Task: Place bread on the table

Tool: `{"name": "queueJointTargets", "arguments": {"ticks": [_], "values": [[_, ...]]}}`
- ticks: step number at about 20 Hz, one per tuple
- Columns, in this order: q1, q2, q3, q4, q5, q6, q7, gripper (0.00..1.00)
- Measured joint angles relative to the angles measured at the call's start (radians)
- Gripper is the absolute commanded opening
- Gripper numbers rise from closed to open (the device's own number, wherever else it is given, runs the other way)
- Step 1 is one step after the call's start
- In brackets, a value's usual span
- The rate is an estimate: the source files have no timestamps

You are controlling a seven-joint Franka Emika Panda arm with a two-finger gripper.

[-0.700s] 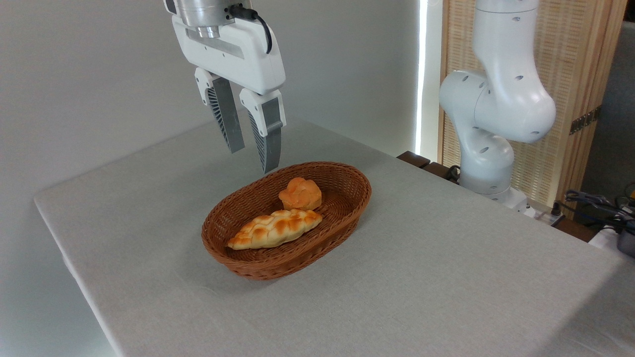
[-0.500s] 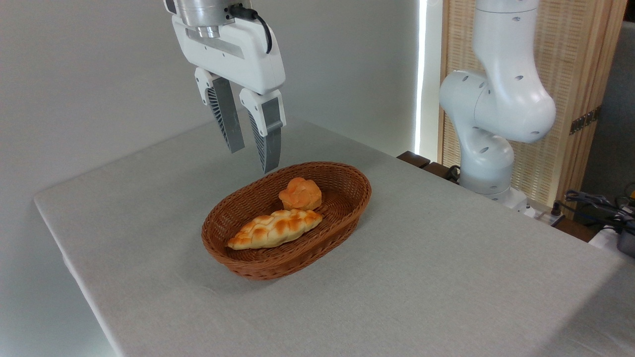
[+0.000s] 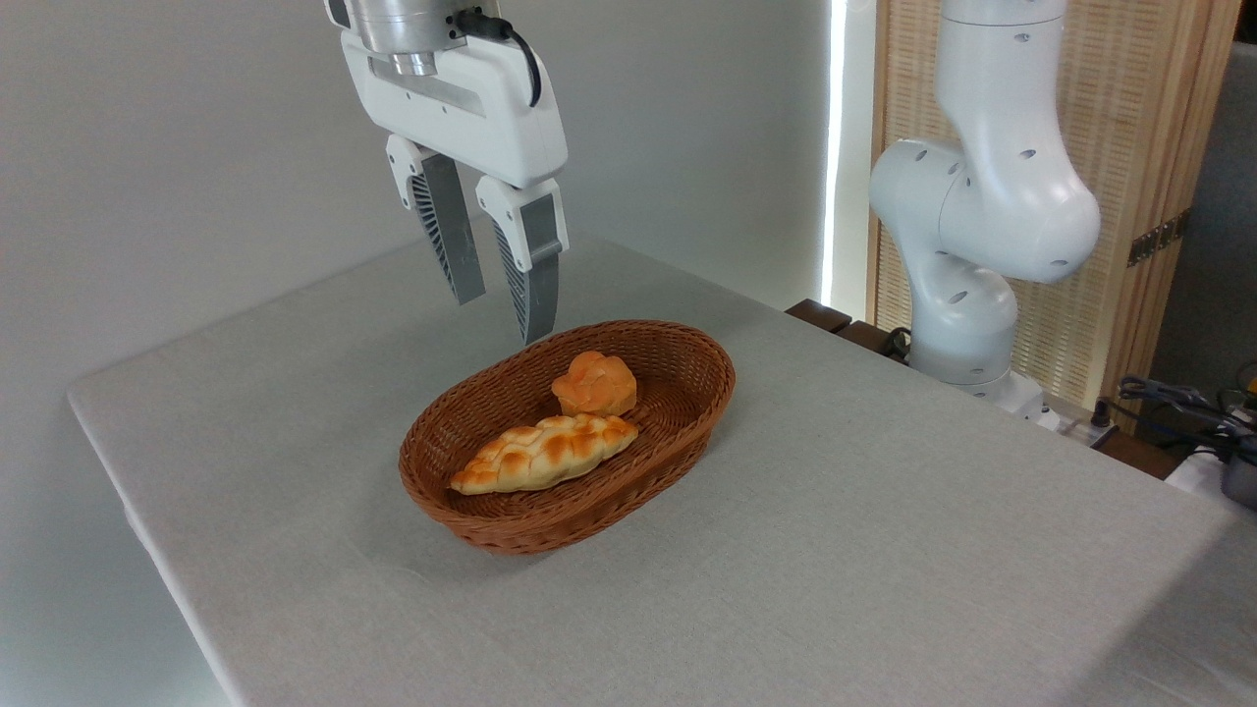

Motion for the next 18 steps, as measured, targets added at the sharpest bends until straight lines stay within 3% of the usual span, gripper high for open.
{"name": "queueJointTargets", "arguments": {"ticks": [5,11,18], "values": [[0.001,-0.009,0.002,-0.026,0.0,0.032,0.0,1.0],[-0.002,-0.112,0.002,-0.2,0.0,0.086,0.002,1.0],[-0.109,-0.244,-0.003,-0.476,-0.028,0.114,0.003,1.0]]}}
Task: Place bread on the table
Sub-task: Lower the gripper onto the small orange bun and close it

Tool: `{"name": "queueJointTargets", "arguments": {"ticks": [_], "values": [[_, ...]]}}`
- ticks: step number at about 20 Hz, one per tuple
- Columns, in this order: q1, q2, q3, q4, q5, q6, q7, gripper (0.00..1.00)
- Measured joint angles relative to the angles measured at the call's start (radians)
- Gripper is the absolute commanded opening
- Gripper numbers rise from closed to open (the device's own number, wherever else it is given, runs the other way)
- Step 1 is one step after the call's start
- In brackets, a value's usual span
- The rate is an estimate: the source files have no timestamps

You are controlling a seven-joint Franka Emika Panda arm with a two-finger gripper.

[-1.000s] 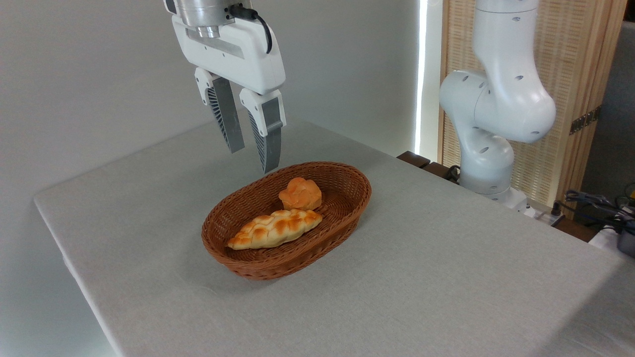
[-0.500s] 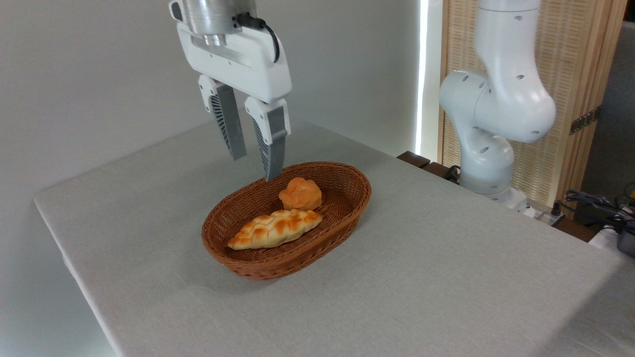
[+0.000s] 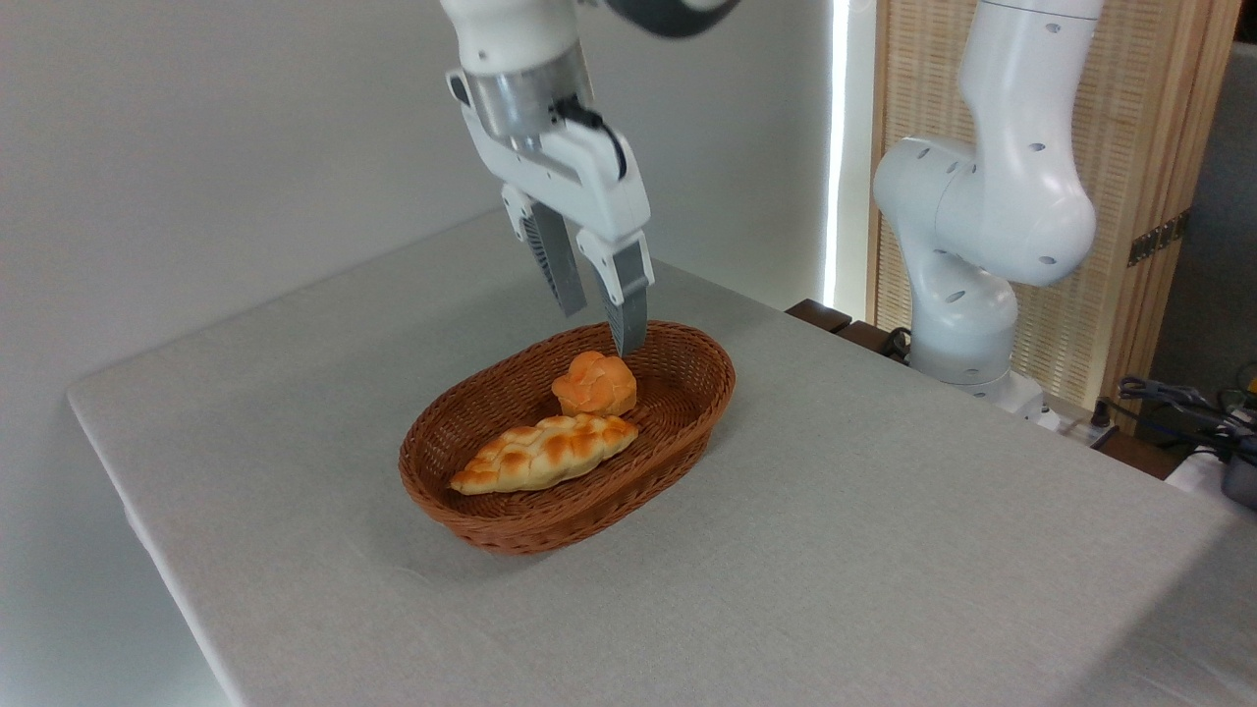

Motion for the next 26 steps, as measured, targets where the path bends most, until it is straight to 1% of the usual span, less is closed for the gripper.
{"name": "queueJointTargets", "arguments": {"ticks": [2,4,6,9,12,13,14,15,16,17,18,21,24,26], "values": [[-0.019,0.0,-0.002,-0.072,-0.044,0.074,0.0,1.0],[-0.027,0.002,-0.006,-0.135,-0.071,0.137,0.0,1.0],[-0.038,0.004,-0.008,-0.177,-0.085,0.159,0.0,1.0],[-0.046,0.004,-0.009,-0.213,-0.138,0.202,-0.001,1.0],[-0.051,0.005,-0.017,-0.24,-0.151,0.243,-0.001,1.0],[-0.053,0.007,-0.021,-0.246,-0.152,0.254,-0.001,0.91],[-0.054,0.01,-0.024,-0.251,-0.152,0.264,-0.001,0.78],[-0.054,0.014,-0.026,-0.254,-0.152,0.273,-0.001,0.62],[-0.055,0.017,-0.027,-0.258,-0.152,0.28,0.0,0.41],[-0.056,0.019,-0.029,-0.261,-0.152,0.283,0.0,0.33],[-0.056,0.02,-0.031,-0.261,-0.152,0.285,0.0,0.28],[-0.056,0.021,-0.032,-0.261,-0.149,0.285,0.002,0.28],[-0.056,0.021,-0.034,-0.262,-0.118,0.285,0.004,0.28],[-0.056,0.021,-0.034,-0.262,-0.111,0.285,0.004,0.28]]}}
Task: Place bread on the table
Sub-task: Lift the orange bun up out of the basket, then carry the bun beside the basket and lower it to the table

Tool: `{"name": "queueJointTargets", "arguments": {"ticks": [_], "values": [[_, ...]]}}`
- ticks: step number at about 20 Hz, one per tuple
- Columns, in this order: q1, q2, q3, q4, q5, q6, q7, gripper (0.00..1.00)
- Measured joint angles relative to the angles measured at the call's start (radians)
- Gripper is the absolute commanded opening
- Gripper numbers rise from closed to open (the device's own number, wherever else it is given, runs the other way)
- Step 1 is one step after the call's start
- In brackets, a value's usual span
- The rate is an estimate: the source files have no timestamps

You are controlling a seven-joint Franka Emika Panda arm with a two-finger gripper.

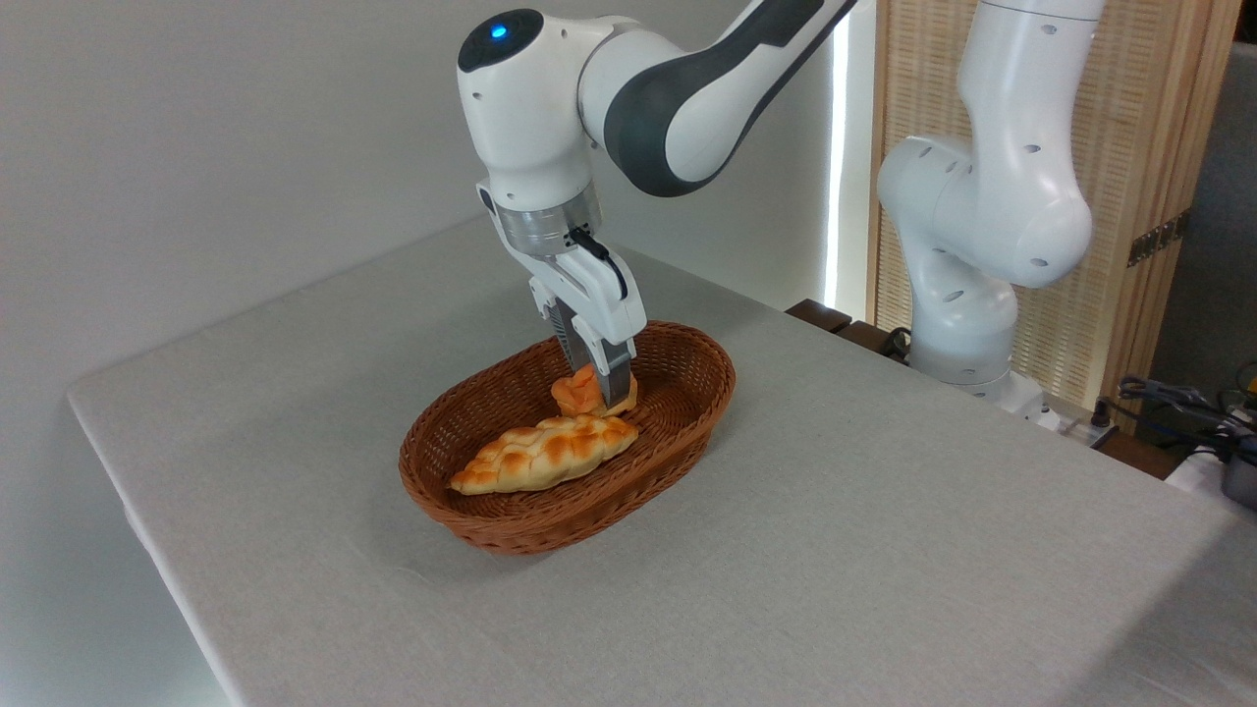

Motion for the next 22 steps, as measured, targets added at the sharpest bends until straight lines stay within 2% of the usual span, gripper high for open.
{"name": "queueJointTargets", "arguments": {"ticks": [4,7,13,14,18,19,20,22], "values": [[0.0,-0.001,0.0,0.002,0.005,0.0,0.013,0.3],[0.007,-0.005,0.013,0.051,0.051,-0.054,0.077,0.3],[0.022,-0.021,0.171,0.301,0.112,-0.273,0.204,0.32],[0.024,-0.022,0.198,0.328,0.138,-0.294,0.223,0.33],[0.025,-0.011,0.273,0.353,0.307,-0.303,0.337,0.33],[0.025,0.004,0.29,0.353,0.333,-0.294,0.359,0.34],[0.025,0.022,0.31,0.352,0.346,-0.274,0.376,0.39],[0.025,0.067,0.36,0.347,0.354,-0.204,0.413,0.46]]}}
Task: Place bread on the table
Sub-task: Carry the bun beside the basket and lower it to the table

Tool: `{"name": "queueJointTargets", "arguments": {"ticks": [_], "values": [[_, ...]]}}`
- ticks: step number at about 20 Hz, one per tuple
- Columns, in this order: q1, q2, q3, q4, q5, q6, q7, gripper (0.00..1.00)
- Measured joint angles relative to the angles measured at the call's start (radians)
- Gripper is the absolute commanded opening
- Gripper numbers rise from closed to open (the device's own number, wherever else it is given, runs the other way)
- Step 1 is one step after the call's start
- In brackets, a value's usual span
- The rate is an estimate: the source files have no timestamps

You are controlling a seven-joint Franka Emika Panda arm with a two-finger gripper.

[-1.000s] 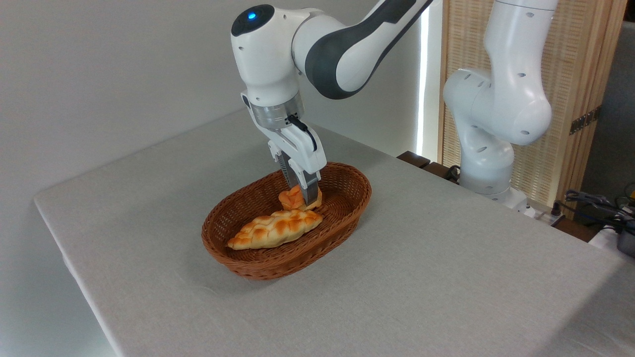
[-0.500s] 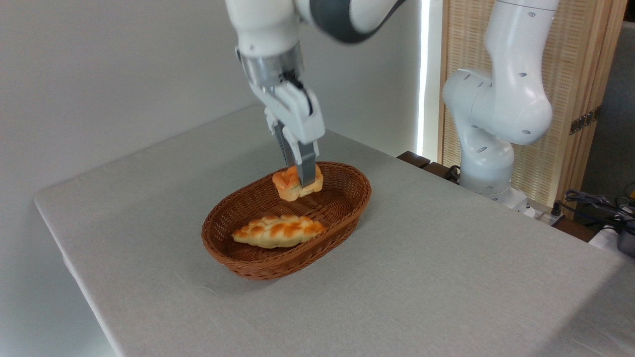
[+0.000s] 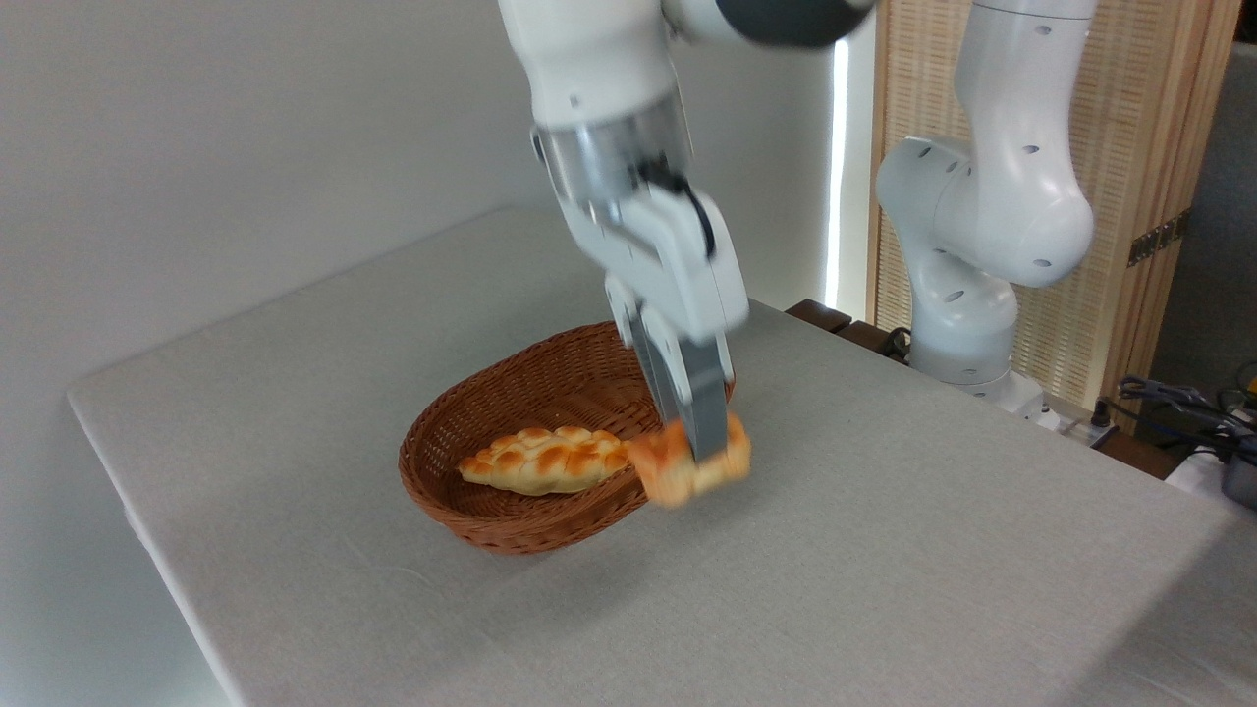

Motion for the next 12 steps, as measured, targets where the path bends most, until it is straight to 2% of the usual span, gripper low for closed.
{"name": "queueJointTargets", "arguments": {"ticks": [1,2,3,4,6,9,11,12], "values": [[0.0,0.022,0.022,-0.007,0.0,0.037,0.015,0.63],[0.0,0.043,0.039,-0.016,0.0,0.071,0.022,0.73],[0.0,0.06,0.048,-0.026,0.0,0.102,0.024,0.75],[0.0,0.075,0.049,-0.036,0.0,0.13,0.024,0.86],[-0.01,0.103,0.048,-0.056,-0.004,0.168,0.024,0.89],[-0.04,0.133,0.044,-0.083,-0.07,0.215,0.021,0.89],[-0.047,0.14,0.044,-0.102,-0.094,0.239,0.021,1.0],[-0.047,0.14,0.044,-0.108,-0.096,0.244,0.021,1.0]]}}
